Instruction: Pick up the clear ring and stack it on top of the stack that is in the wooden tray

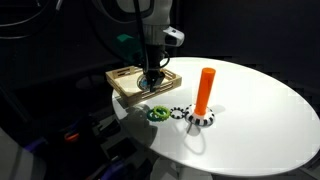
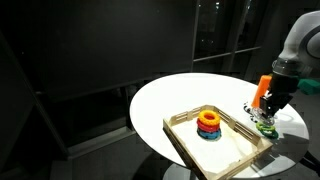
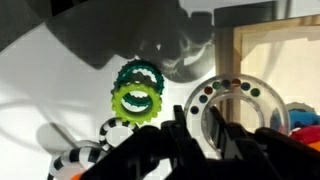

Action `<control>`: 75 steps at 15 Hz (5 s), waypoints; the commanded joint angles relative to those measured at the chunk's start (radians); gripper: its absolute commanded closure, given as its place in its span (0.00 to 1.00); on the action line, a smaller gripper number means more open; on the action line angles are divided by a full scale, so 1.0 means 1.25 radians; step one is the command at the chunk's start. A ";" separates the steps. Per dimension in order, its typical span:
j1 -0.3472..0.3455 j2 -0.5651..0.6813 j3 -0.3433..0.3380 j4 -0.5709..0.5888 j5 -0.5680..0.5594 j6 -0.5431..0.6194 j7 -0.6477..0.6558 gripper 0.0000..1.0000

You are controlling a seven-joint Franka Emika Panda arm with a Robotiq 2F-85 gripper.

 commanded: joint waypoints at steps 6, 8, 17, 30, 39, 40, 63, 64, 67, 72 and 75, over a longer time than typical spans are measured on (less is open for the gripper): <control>0.039 0.061 0.040 0.160 0.204 -0.100 -0.098 0.92; 0.041 0.084 0.050 0.193 0.241 -0.121 -0.111 0.93; 0.041 0.097 0.062 0.204 0.209 -0.127 -0.068 0.93; 0.054 0.137 0.055 0.308 0.012 -0.173 0.116 0.92; 0.051 0.258 0.084 0.387 0.104 -0.123 0.073 0.92; 0.052 0.269 0.087 0.396 0.108 -0.124 0.076 0.92; 0.064 0.297 0.073 0.457 0.065 -0.245 0.102 0.00; 0.064 0.291 0.071 0.454 0.062 -0.247 0.103 0.00; 0.060 0.267 0.064 0.441 0.061 -0.269 0.104 0.00; 0.058 0.209 0.047 0.419 0.027 -0.360 0.099 0.00; 0.058 0.174 0.031 0.414 -0.019 -0.445 0.111 0.00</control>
